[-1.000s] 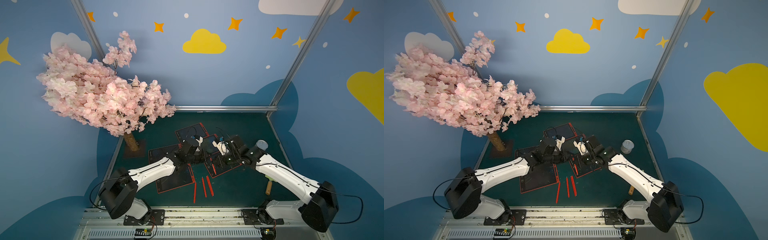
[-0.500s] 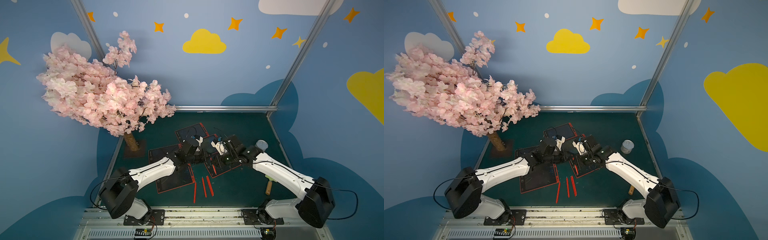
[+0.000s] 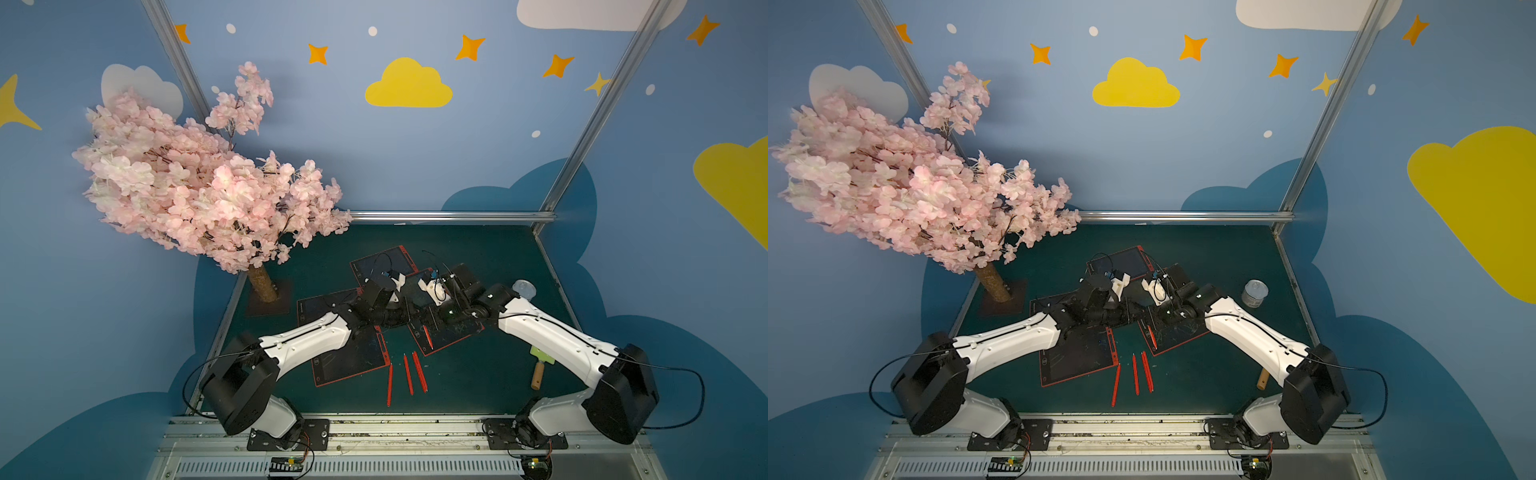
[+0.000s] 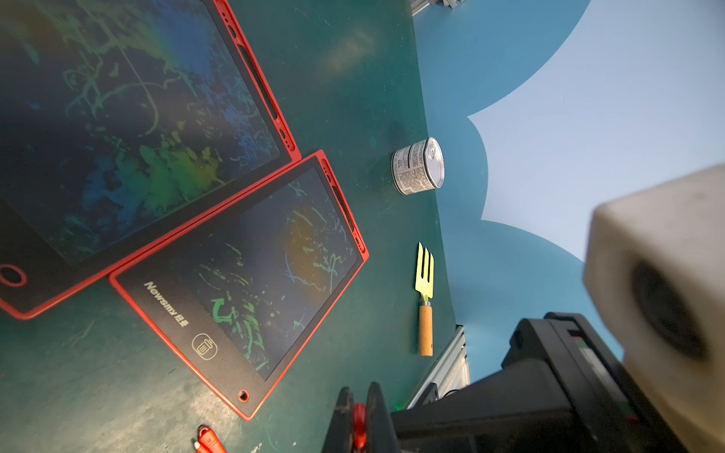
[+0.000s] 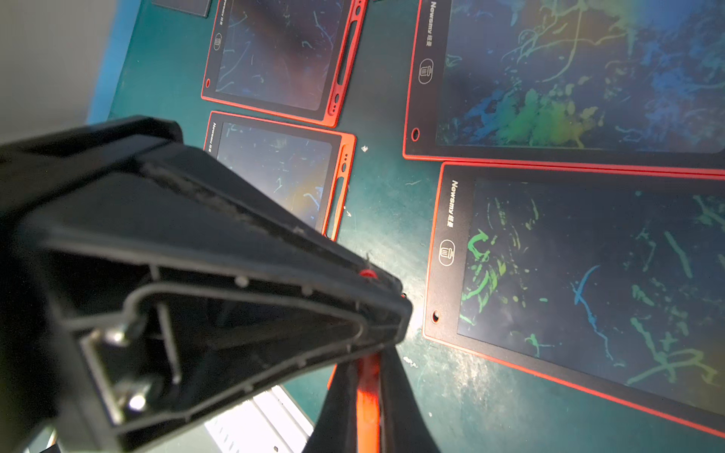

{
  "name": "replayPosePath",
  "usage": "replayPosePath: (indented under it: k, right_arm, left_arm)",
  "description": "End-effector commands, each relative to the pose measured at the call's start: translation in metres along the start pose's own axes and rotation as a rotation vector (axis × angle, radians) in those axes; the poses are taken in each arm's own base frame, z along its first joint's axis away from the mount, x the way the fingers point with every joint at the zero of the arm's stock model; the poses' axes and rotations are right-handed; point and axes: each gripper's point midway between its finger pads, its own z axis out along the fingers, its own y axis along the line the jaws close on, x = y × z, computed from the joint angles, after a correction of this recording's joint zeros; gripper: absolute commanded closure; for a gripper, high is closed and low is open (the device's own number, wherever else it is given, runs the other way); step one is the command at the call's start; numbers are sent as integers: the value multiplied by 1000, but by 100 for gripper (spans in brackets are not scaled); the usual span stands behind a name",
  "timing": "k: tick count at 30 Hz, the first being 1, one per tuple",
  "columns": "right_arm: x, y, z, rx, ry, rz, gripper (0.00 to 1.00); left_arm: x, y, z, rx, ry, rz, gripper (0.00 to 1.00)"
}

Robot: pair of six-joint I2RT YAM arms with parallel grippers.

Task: Place the stylus back onto the writing tablet
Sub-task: Pick up the stylus from the center of the board.

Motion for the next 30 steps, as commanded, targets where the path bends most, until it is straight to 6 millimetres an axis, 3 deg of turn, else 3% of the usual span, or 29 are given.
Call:
replayPosePath:
  k: [1, 10, 13, 16, 19, 24, 30]
  right_arm:
    - [2, 0, 0, -8, 12, -2, 94]
    - [1, -4, -2, 10, 16, 12, 94]
    - [0, -8, -1, 10, 20, 34, 94]
    - [0, -12, -1, 16, 31, 38, 94]
    - [0, -18, -1, 27, 34, 37, 93]
    - [-2, -39, -4, 69, 40, 38, 93]
    - [-12, -69, -5, 134, 55, 24, 92]
  left_arm:
    - [-12, -16, -10, 46, -23, 20, 97]
    - [-23, -19, -19, 122, -26, 2, 91]
    - [-27, -21, -23, 137, -25, 5, 82]
    - [-32, -20, -26, 142, -30, 3, 64]
    - [-38, -15, -30, 119, -40, 12, 52]
    - [-42, -12, -44, 104, -50, 98, 44]
    - [-30, -22, -57, 133, -26, 264, 40]
